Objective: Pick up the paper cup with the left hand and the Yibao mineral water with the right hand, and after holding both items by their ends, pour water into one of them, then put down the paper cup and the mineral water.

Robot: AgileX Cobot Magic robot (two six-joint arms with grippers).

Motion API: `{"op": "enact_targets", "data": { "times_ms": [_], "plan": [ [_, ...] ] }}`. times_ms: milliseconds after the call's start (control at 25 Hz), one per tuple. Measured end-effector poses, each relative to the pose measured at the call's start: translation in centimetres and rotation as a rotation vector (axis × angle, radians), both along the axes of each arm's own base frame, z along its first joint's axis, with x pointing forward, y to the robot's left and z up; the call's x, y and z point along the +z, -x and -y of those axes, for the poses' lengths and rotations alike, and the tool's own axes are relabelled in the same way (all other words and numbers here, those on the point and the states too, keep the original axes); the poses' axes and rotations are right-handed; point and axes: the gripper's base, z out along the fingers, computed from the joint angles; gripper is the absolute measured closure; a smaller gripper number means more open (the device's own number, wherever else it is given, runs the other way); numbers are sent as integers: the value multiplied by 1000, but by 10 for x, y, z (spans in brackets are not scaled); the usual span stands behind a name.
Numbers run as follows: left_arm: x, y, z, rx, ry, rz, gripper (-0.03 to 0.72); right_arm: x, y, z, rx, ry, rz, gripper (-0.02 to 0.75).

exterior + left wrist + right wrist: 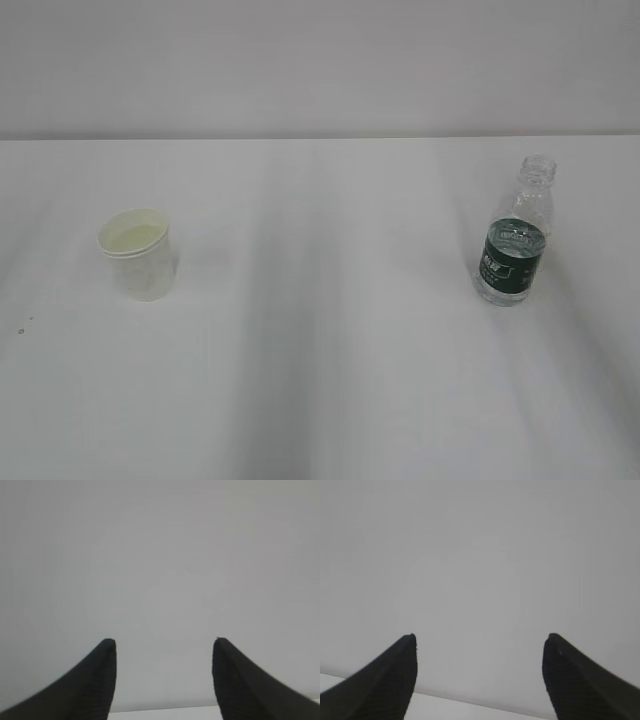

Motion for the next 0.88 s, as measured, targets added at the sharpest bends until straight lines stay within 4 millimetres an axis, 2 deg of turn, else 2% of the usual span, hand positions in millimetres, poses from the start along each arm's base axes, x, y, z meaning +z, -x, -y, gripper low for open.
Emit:
{"op": "enact_targets", "data": {
  "times_ms": [880],
  "plan": [
    [-9, -1, 0, 5, -20, -30, 258, 0, 0, 0, 0, 0, 0, 148]
  ]
}}
